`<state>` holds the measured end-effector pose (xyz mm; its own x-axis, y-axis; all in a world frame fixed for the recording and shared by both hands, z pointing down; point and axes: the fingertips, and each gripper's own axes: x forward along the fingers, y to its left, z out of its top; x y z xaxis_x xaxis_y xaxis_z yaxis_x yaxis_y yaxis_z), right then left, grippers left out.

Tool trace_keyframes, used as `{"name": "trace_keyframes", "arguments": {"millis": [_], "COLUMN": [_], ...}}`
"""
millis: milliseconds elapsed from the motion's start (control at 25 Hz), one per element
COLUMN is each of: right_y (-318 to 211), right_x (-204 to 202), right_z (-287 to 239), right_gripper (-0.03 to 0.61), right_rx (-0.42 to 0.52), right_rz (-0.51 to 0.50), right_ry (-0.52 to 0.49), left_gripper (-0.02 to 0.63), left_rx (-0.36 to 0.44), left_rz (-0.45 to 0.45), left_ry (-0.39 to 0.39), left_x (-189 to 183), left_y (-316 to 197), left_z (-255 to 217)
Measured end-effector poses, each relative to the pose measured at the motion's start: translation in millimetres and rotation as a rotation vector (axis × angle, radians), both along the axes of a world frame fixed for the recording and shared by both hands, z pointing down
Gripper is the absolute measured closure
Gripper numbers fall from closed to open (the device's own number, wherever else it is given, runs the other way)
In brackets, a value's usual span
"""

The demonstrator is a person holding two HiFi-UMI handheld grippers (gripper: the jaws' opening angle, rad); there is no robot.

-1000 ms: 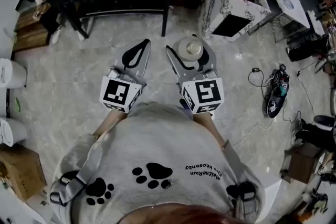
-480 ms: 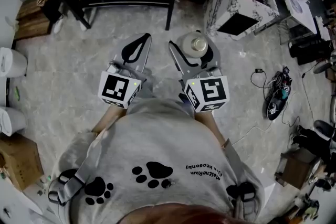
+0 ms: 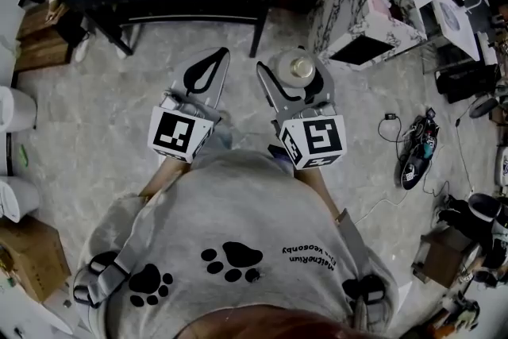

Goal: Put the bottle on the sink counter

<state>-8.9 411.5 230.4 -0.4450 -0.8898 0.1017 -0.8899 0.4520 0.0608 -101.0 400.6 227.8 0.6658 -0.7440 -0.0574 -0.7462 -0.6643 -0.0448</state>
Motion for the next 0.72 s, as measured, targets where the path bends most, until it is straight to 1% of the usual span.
{"name": "trace_keyframes", "arguments": {"millis": [160,320,560,720], "right_y": [-48,-86,-129,-146], "right_x": [-9,-11,-16,-16], "right_z": [2,6,10,14], "right_gripper": [0.242,0.242,0.242,0.242], "right_rx": [-0.012,-0.029,-0.036,-0.047], "right_rz": [0.019,0.049,0.097,0.125], "right_ry": [0.000,0.003,-0.001,0.000], "left_gripper": [0.612,0.612,0.612,0.612], "left_rx": [-0.008,-0.010,-0.024,-0.027], "left_rz": [0.020,0.047,0.095,0.120], "left_ry": [0.002,-0.004,-0.002,0.013], "left_x": [-9,-12,-16,-16], "left_y": [-51,-89,-136,-157], "left_z": [-3,-1,5,9]}}
